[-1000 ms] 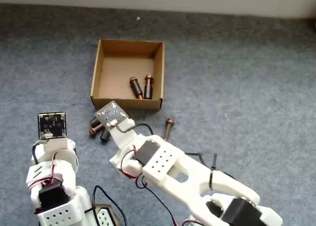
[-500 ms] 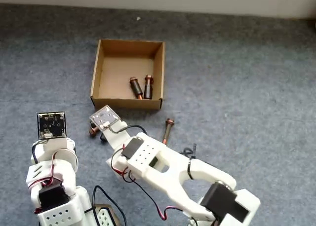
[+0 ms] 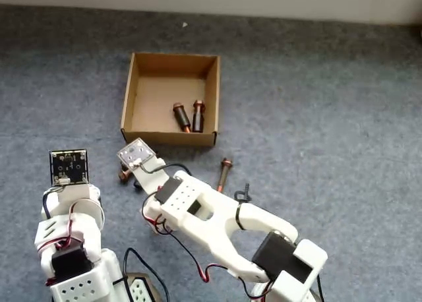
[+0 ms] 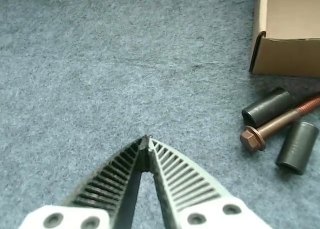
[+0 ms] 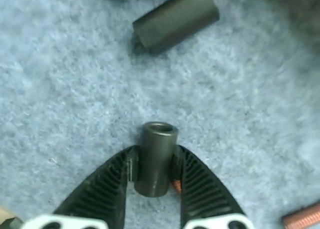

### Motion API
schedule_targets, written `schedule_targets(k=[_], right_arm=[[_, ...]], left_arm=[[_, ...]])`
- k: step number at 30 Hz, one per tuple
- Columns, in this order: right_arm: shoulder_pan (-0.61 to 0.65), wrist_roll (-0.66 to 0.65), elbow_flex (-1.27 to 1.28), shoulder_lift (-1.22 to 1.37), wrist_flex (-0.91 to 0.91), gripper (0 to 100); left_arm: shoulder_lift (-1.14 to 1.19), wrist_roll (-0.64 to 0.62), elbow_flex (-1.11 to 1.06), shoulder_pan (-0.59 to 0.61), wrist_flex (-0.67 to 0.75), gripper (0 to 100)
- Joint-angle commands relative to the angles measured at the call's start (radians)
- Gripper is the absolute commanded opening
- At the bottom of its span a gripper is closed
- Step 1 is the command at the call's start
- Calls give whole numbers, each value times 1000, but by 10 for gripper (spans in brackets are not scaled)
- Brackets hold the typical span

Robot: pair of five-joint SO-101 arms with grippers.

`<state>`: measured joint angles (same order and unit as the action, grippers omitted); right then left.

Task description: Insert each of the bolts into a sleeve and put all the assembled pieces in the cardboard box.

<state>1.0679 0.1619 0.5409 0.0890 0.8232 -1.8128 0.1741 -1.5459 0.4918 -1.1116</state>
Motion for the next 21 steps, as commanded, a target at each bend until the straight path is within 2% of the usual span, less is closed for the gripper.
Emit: schedule_targets(k=[1,8,17,21], right_arm=[[10,-35,-36,-4,-5,6],[5,-64,-12,-248,56,6],[-182,-140,176,-659,59,6],[-294,-140,259,-831,59,5]], left_arm=[[-4,-11,35,7,21,11],[-4,-11,35,7,21,11],[-4,-11,35,7,21,11],[-4,-9,27,-39,20,11]])
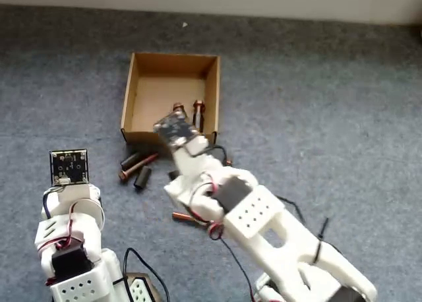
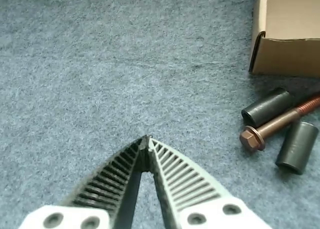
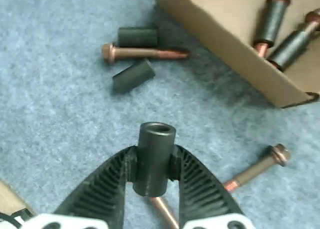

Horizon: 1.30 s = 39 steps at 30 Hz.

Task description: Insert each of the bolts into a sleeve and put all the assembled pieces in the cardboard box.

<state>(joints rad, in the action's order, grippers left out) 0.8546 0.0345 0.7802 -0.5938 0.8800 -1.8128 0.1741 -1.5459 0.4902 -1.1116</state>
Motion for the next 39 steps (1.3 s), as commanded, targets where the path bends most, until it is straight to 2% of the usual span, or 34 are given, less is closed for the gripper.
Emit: schedule_targets(k=[1,7,22,29,33,39], right_arm=[[-111,-12,39,-191,2,5],[-286,-14,162,-452,4,5],[-568,-8,446,-901,-19,5],[-650,-6,684,-1112,-171,5],[-710,-6,771,-1245,-180,5],[-780,-6,791,-1233,-183,5]], left_arm=[[-4,-9,24,-45,20,11],[-4,-9,24,-50,20,11],[-4,-9,22,-54,20,11],[-4,-5,5,-143,46,11],[-2,-5,28,-151,63,11],[-1,57,105,-289,63,11]])
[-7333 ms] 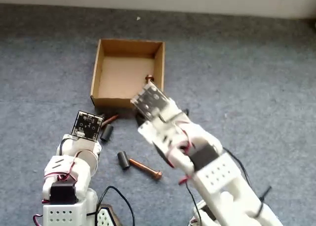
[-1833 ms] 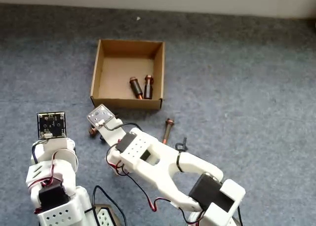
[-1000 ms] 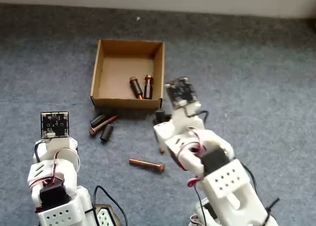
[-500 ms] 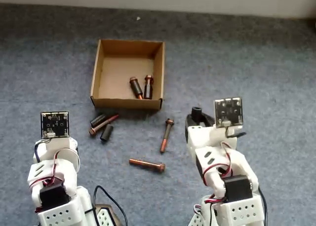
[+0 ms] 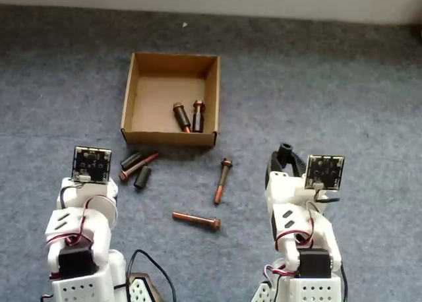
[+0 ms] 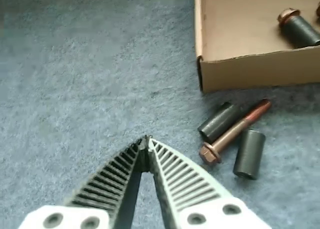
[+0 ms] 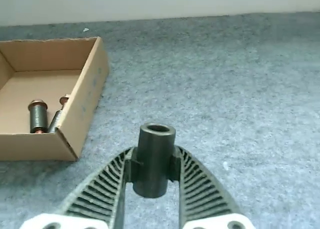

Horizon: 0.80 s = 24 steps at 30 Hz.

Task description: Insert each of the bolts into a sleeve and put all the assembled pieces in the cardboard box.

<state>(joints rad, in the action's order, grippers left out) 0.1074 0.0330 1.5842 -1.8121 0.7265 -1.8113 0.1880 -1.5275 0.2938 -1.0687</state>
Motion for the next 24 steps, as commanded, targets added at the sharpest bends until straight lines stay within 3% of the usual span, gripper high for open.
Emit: schedule_targets(k=[1,14,24], right_arm=[[-36,-5,-13,-15,-30,5],[-39,-5,-5,-15,-30,5],[-39,-5,-5,-15,-30,5]], left_arm=[[-1,44,107,-114,20,11],[27,123,329,-437,-104,11],[536,123,582,-578,-137,7]])
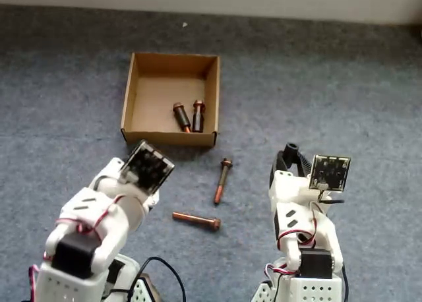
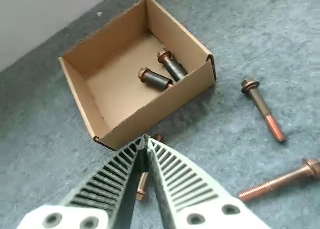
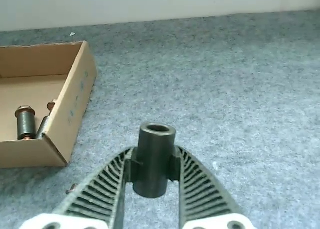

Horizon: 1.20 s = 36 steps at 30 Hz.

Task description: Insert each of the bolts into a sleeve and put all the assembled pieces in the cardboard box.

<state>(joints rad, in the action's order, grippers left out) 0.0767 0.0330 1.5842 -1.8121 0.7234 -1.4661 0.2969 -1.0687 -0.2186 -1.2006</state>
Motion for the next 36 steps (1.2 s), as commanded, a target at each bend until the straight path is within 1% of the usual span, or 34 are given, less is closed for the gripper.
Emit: schedule_targets(k=[1,7,14,16,19,26,29,31,34,36], right_arm=[[-8,-5,-5,-15,-27,5],[-10,-5,-5,-15,-27,5],[-10,-5,-5,-15,-27,5],[-13,-5,-5,-15,-27,5],[-50,-5,-5,-15,-27,5],[-64,-5,-7,-15,-27,5],[-64,-5,-7,-15,-27,5],[-64,-5,-7,-15,-27,5],[-64,-5,-7,-15,-27,5],[-64,-5,-7,-15,-27,5]], left_arm=[[237,14,147,-81,-5,7],[455,14,225,-128,-5,7],[561,18,229,-166,0,7],[575,54,228,-166,2,7],[610,106,223,-166,2,7],[792,196,228,-168,3,10],[851,232,228,-202,3,11],[868,233,228,-229,3,38],[872,230,228,-249,3,135],[878,233,228,-251,3,167]])
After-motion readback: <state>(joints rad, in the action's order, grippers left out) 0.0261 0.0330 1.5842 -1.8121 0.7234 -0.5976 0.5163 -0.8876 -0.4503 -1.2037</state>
